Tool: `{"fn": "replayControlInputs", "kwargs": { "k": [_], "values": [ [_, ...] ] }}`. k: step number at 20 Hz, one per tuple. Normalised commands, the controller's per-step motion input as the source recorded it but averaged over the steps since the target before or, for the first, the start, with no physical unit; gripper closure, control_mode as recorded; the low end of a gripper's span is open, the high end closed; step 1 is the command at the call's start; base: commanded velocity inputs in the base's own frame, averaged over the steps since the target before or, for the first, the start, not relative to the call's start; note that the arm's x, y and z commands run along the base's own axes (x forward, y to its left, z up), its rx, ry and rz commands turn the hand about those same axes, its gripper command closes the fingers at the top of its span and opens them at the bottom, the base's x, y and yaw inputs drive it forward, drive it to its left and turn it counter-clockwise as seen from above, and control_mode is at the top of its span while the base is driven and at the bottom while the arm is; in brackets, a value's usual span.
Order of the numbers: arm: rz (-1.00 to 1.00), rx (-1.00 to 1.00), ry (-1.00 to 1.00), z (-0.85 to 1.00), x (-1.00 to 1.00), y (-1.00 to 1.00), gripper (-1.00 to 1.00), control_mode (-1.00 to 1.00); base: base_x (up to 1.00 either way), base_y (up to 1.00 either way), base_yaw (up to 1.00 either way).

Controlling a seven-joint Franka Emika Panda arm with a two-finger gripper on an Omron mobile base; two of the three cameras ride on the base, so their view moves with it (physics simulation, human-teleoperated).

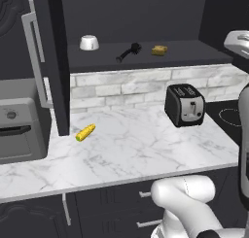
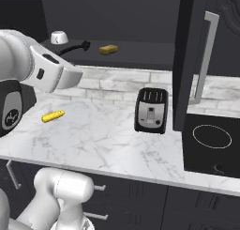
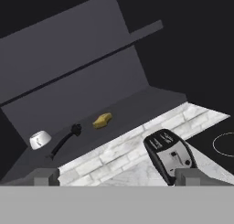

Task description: Pick the dish brush and sponge from the cabinet and place them on the counter.

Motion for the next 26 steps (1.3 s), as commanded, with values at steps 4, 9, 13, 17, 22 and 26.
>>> {"fn": "replayControlInputs", "kwargs": {
  "k": [4, 9, 13, 17, 22, 26],
  "values": [
    [0.0, 0.02, 0.0, -0.09, 0.0, 0.26, -1.0, -1.0, 0.0, 0.0, 0.0],
    [0.0, 0.08, 0.0, 0.0, 0.04, 0.04, -1.0, -1.0, 0.0, 0.0, 0.0],
    [0.0, 0.09, 0.01, 0.0, 0.21, 0.06, -1.0, -1.0, 0.0, 0.0, 0.0],
    [0.0, 0.07, 0.0, 0.0, 0.22, 0.13, -1.0, -1.0, 0.0, 0.0, 0.0],
    [0.01, 0.05, 0.02, 0.0, 0.14, 0.1, -1.0, -1.0, 0.0, 0.0, 0.0],
    [0.01, 0.05, 0.02, -0.03, 0.21, 0.02, -1.0, -1.0, 0.0, 0.0, 0.0]
  ]
}}
